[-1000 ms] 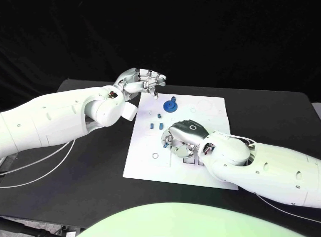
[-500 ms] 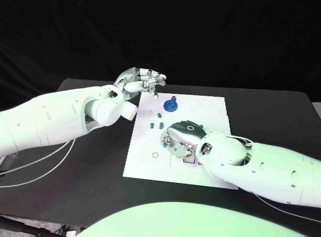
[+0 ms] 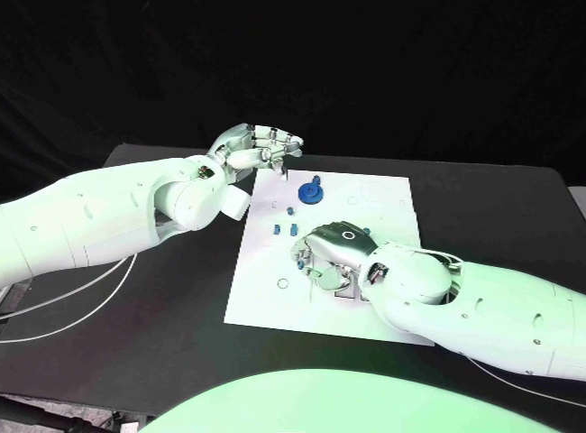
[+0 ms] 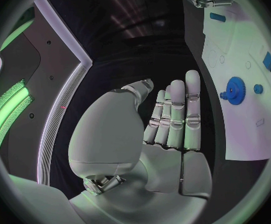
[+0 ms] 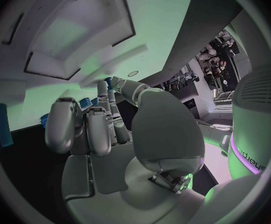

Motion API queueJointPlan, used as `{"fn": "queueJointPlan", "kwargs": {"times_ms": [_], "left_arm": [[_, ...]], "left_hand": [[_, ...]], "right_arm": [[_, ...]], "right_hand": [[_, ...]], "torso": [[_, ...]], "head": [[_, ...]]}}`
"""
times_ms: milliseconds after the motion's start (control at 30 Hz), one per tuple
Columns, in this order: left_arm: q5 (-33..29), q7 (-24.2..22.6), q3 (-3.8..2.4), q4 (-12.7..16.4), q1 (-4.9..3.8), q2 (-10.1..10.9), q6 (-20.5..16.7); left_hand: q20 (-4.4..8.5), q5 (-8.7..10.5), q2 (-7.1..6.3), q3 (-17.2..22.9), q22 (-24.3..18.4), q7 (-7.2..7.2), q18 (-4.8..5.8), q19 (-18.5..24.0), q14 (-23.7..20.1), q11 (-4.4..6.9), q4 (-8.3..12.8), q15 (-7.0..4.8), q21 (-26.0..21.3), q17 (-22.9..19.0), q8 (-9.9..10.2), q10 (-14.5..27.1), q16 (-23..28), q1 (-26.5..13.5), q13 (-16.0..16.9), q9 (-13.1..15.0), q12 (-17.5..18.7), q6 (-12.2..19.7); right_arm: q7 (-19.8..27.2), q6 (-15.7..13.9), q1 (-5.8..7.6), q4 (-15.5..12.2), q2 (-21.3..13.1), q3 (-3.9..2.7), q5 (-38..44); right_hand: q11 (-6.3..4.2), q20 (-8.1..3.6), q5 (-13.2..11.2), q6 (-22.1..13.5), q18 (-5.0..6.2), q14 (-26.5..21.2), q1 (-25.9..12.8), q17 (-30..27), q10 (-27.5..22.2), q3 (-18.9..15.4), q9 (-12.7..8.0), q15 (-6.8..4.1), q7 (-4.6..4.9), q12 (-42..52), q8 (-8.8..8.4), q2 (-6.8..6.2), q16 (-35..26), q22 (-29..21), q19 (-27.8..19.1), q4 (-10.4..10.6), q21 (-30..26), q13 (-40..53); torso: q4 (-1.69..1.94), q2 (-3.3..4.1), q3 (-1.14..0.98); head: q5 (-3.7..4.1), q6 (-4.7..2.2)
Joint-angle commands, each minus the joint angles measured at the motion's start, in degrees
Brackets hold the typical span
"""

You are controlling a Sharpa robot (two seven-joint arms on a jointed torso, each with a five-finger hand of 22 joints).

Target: Assemble the parts on the task board

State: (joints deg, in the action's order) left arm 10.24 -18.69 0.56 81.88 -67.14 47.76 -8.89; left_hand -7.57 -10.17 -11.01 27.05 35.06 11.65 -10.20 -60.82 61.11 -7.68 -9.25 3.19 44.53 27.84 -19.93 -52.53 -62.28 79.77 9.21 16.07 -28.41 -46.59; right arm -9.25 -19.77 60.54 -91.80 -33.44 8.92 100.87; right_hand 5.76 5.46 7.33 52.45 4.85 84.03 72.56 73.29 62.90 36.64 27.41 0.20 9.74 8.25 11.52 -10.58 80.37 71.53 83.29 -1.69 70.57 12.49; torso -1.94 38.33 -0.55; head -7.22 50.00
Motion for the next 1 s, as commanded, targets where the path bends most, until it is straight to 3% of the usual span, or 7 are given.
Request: {"fn": "queueJointPlan", "kwargs": {"times_ms": [33, 233, 500, 600, 733, 833, 1000], "left_arm": [[-0.18, -0.20, -0.04, 0.05, -0.03, -0.04, 1.07], [-0.18, -0.16, -0.04, -0.01, -0.03, 0.13, 1.11], [-0.18, -0.13, -0.03, -0.03, -0.02, 0.51, 1.13], [-0.18, -0.11, -0.03, -0.01, -0.02, 0.58, 1.17], [-0.18, -0.07, -0.03, 0.01, -0.02, 0.64, 1.25], [-0.18, -0.07, -0.03, 0.04, -0.02, 0.66, 1.32], [-0.18, -0.09, -0.03, 0.03, -0.02, 0.68, 1.41]], "left_hand": [[-0.36, -0.15, -0.05, 0.22, -0.06, 0.07, -0.32, -0.17, -0.51, 0.03, 0.03, -0.06, -0.37, -0.10, 0.31, 0.43, 0.19, 0.47, 0.06, -0.06, -0.21, 0.35], [-0.36, -0.15, -0.05, 0.22, -0.06, 0.07, -0.32, -0.17, -0.51, 0.03, 0.03, -0.06, -0.37, -0.10, 0.31, 0.43, 0.19, 0.47, 0.06, -0.06, -0.21, 0.35], [-0.42, -0.14, 0.03, 0.22, -0.14, 0.09, -0.33, -0.18, -0.61, 0.01, 0.02, -0.02, -0.49, -0.09, 0.24, 0.55, 0.14, 0.46, 0.13, -0.02, -0.41, 0.41], [-0.42, -0.14, 0.03, 0.22, -0.14, 0.09, -0.33, -0.18, -0.61, 0.01, 0.02, -0.02, -0.49, -0.09, 0.24, 0.55, 0.14, 0.46, 0.13, -0.02, -0.41, 0.41], [-0.42, -0.14, 0.03, 0.22, -0.14, 0.09, -0.33, -0.18, -0.61, 0.01, 0.02, -0.02, -0.49, -0.09, 0.24, 0.55, 0.14, 0.46, 0.13, -0.02, -0.41, 0.41], [-0.42, -0.14, 0.03, 0.22, -0.14, 0.09, -0.33, -0.18, -0.61, 0.01, 0.02, -0.02, -0.49, -0.09, 0.24, 0.55, 0.14, 0.46, 0.13, -0.02, -0.41, 0.41], [-0.42, -0.14, 0.03, 0.22, -0.14, 0.09, -0.33, -0.18, -0.61, 0.01, 0.02, -0.02, -0.49, -0.09, 0.24, 0.55, 0.14, 0.46, 0.13, -0.02, -0.41, 0.41]], "right_arm": [[-0.14, -2.37, -0.08, -0.61, -0.70, 0.02, 0.89], [-1.04, -5.34, 0.30, -3.47, -4.09, -0.28, 0.71], [-0.65, -6.60, 3.11, -8.13, -10.93, -1.26, -2.65], [-0.25, -4.73, 4.50, -8.77, -13.17, -1.55, -4.28], [-0.15, 0.44, 6.18, -7.92, -15.40, -1.77, -4.95], [-0.29, 3.79, 6.76, -6.71, -16.15, -1.83, -4.29], [-0.48, 6.73, 7.04, -4.94, -16.33, -1.83, -2.92]], "right_hand": [[0.06, 0.46, 0.23, -0.45, -0.08, 2.47, -0.09, -0.13, -0.79, -0.52, -0.13, 0.47, 0.00, 0.29, -0.32, -0.70, -0.01, -0.19, -0.13, 0.07, -0.35, 0.14], [-0.06, 0.57, 0.27, -0.24, 0.02, 2.29, -0.56, -0.74, -1.34, -0.99, -0.15, 0.44, -0.40, 0.48, -0.34, -1.10, -0.34, -0.39, -0.24, 0.23, -0.63, 0.07], [-0.16, 0.55, 0.33, 0.16, 0.22, 2.10, -1.07, -1.37, -1.77, -1.41, -0.13, 0.34, -0.61, 0.69, -0.24, -1.26, -0.71, -1.11, -0.56, 0.58, -1.47, 0.00], [-0.10, 0.55, 0.35, 0.14, 0.27, 1.98, -1.20, -1.78, -2.49, -1.53, -0.17, 0.38, -0.64, 0.47, -0.33, -1.32, -0.97, -1.34, -0.68, 0.70, -1.76, -0.24], [0.05, 0.66, 1.58, -1.54, 0.40, 1.94, -2.06, -2.02, -5.13, -2.98, -0.66, 0.55, -0.57, -0.28, -1.56, -2.33, -1.10, -1.92, -1.02, 1.24, -2.55, -1.19], [0.22, 0.79, 1.96, -2.71, 0.57, 1.79, -2.26, -2.56, -7.19, -5.19, -0.95, 0.67, -0.82, -0.62, -2.48, -2.92, -1.40, -2.70, -1.38, 1.66, -3.55, -2.09], [0.34, 0.89, 1.92, -3.16, 0.70, 1.68, -1.95, -2.85, -8.01, -6.56, -1.06, 0.75, -1.17, -0.48, -2.85, -2.86, -1.56, -3.31, -1.62, 1.88, -4.31, -2.53]], "torso": [[0.02, -0.01, -0.03], [0.02, -0.04, -0.01], [-0.12, -0.05, 0.01], [-0.12, -0.06, 0.00], [-0.15, -0.12, 0.00], [-0.09, -0.08, 0.04], [-0.06, 0.02, -0.05]], "head": [[0.13, -0.03], [0.33, -0.24], [1.03, -0.93], [1.51, -1.29], [2.03, -1.72], [2.37, -2.00], [2.48, -2.22]]}}
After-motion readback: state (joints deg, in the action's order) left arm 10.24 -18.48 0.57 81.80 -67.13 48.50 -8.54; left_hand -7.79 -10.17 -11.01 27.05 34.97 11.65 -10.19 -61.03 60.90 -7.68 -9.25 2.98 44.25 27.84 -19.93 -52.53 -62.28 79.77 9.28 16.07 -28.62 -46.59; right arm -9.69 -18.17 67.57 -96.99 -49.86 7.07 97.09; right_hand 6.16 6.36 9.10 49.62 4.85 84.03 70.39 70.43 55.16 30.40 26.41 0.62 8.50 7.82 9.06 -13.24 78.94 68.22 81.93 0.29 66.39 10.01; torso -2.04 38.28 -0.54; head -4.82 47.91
